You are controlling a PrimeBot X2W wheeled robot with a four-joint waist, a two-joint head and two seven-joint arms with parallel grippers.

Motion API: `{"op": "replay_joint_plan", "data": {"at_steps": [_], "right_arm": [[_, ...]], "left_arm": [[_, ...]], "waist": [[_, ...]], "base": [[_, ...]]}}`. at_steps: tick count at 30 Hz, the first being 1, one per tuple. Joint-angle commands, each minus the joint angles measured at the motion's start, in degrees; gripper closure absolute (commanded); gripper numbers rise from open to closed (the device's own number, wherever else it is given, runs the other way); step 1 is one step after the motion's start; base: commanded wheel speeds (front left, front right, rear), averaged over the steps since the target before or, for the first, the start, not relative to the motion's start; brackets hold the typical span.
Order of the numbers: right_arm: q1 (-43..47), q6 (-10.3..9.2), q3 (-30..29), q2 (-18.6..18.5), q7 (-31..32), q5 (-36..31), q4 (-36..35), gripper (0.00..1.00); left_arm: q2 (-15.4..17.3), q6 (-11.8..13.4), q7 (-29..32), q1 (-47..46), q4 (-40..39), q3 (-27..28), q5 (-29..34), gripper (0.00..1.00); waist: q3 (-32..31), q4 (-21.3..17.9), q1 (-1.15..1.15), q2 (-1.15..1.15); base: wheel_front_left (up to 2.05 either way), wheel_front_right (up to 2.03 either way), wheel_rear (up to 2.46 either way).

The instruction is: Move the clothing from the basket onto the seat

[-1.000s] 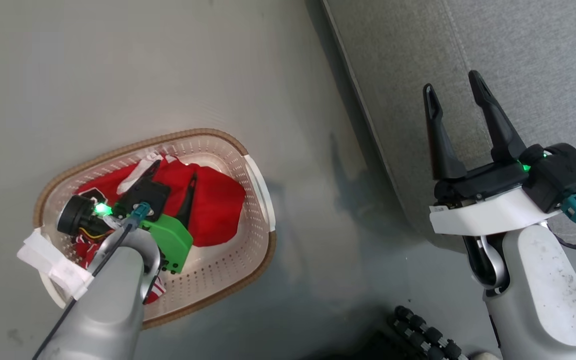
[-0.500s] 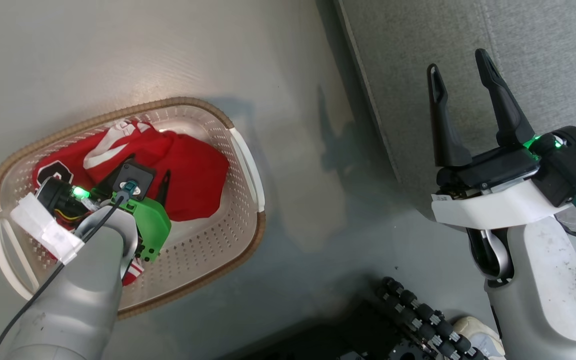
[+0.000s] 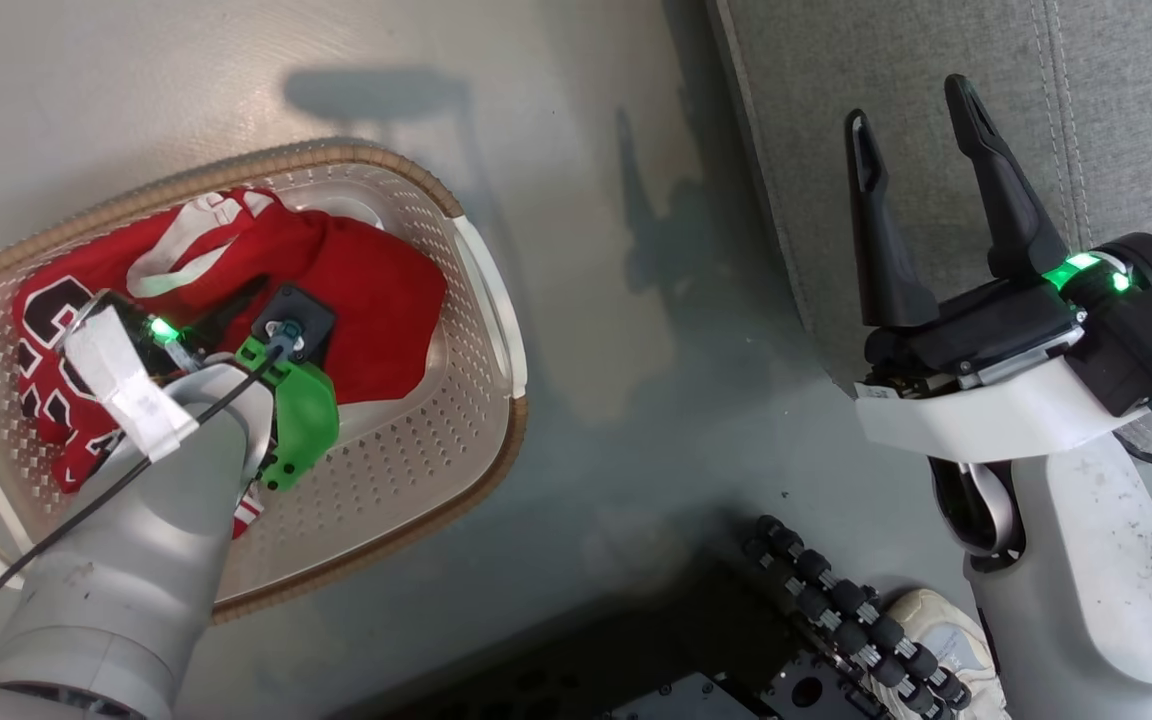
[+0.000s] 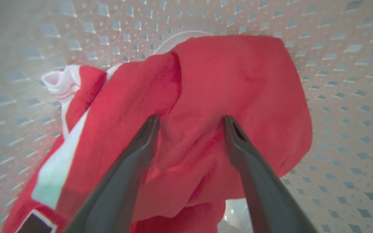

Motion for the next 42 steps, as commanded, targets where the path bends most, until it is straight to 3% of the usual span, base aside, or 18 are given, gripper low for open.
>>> {"op": "replay_joint_plan", "data": {"at_steps": [1,8,9,10,11,16,23,42], "right_arm": [[0.03,-0.02,0.17,-0.14,-0.12,0.19,-0.50,0.00],[1.06,-0.02,0.85,-0.13,-0.12,0.35,-1.42,0.00],[1.10,-0.02,0.90,-0.13,-0.12,0.34,-1.47,0.00],[1.13,-0.02,0.91,-0.13,-0.12,0.29,-1.51,0.00],[1.12,-0.02,0.92,-0.13,-0.12,0.23,-1.51,0.00],[0.52,-0.02,1.02,-0.13,-0.12,-0.38,-1.80,0.00],[0.52,-0.02,0.45,-0.14,-0.12,-1.33,-1.24,0.00],[3.43,-0.03,-0.12,-0.17,-0.12,-4.43,3.59,0.00]], "left_arm": [[0.69,-0.16,0.95,-1.30,0.34,-0.61,0.35,0.00],[0.43,-0.24,5.79,-2.94,0.76,-3.25,0.51,0.00],[0.25,-0.25,6.68,-3.00,0.77,-3.88,0.49,0.35],[0.10,-0.25,7.23,-3.15,0.78,-4.31,0.13,0.84],[-0.07,-0.25,7.63,-3.23,0.80,-4.75,-0.08,1.00],[-1.09,-0.27,8.68,-2.85,0.83,-6.99,-1.60,1.00],[-3.37,-0.26,5.73,-1.77,0.82,-8.92,-4.68,1.00],[-6.73,-0.25,-2.74,4.63,-4.94,-14.46,-18.16,1.00]], "waist": [[0.90,-0.45,0.00,0.59],[1.99,-0.92,0.00,0.59],[2.02,-0.93,0.00,0.59],[2.05,-0.86,0.00,0.59],[2.04,-0.80,0.00,0.59],[1.21,-0.28,0.00,0.59],[-2.01,1.28,0.00,0.59],[-18.67,9.91,0.00,0.59]], "base": [[0.00,0.00,0.00],[0.00,0.00,0.00],[0.00,0.00,0.00],[0.00,0.00,0.00],[0.00,0.00,0.00],[0.00,0.00,0.00],[0.00,0.00,0.00],[0.00,0.00,0.00]]}}
